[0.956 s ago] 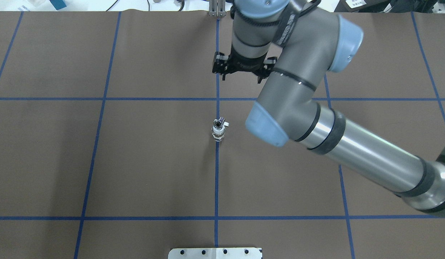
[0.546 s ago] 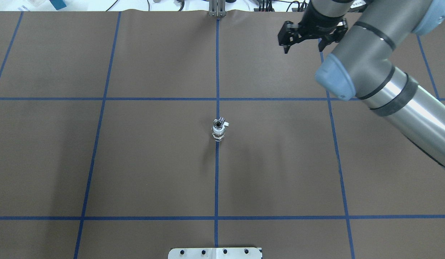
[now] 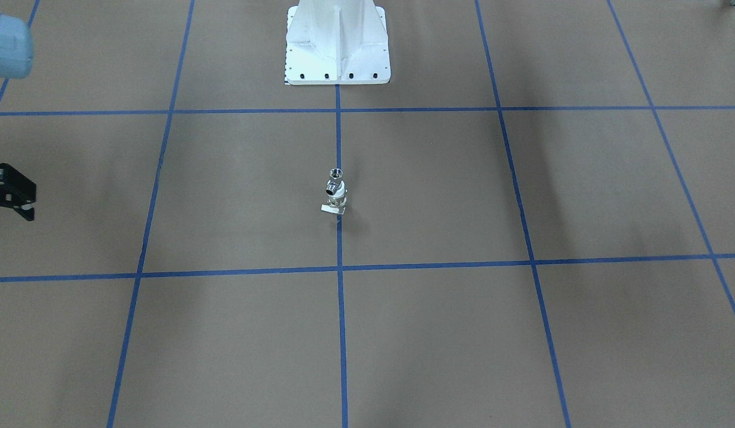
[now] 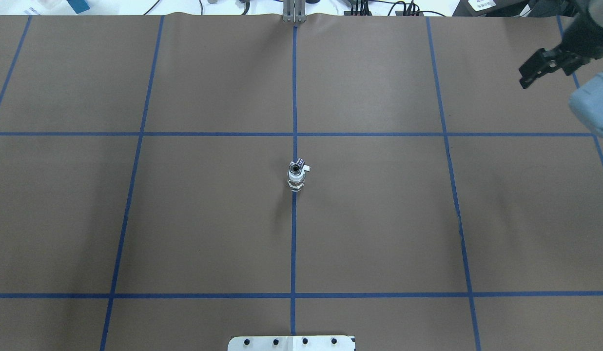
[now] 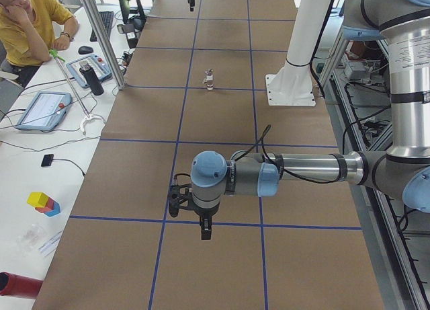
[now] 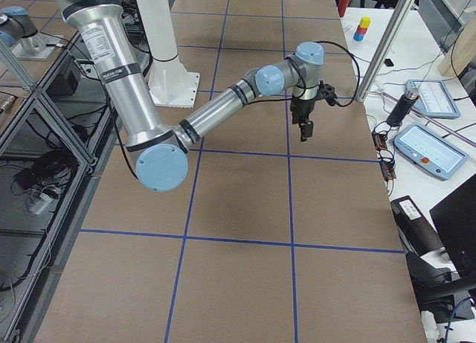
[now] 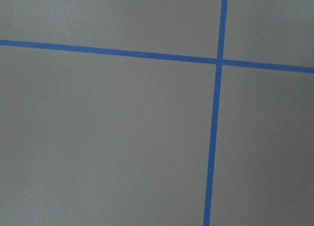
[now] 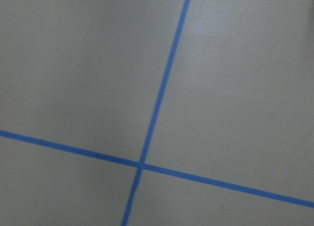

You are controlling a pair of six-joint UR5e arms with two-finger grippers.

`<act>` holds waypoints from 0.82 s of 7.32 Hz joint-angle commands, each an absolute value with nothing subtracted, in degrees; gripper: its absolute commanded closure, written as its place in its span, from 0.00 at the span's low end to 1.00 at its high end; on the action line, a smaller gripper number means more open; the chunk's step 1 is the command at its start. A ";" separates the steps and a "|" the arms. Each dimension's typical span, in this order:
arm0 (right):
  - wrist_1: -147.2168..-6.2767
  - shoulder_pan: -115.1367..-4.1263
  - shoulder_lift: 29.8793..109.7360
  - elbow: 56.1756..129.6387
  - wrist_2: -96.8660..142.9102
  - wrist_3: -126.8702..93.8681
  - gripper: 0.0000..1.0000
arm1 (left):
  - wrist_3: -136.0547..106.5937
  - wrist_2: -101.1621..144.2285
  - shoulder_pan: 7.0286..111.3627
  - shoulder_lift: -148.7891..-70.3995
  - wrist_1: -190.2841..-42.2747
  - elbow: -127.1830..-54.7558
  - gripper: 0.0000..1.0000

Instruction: Assemble PPR valve and pipe with both arms

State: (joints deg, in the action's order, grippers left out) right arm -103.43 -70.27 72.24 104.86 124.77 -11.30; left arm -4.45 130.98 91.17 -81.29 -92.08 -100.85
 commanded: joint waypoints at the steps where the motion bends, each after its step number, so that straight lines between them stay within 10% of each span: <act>1: -103.27 -76.26 81.70 105.20 126.46 -0.49 0.00 | -4.92 130.33 87.54 -83.06 -91.93 -101.07 0.00; 6: -96.21 -82.44 96.82 104.86 126.65 1.06 0.00 | -4.83 130.86 87.45 -81.91 -92.46 -101.16 0.00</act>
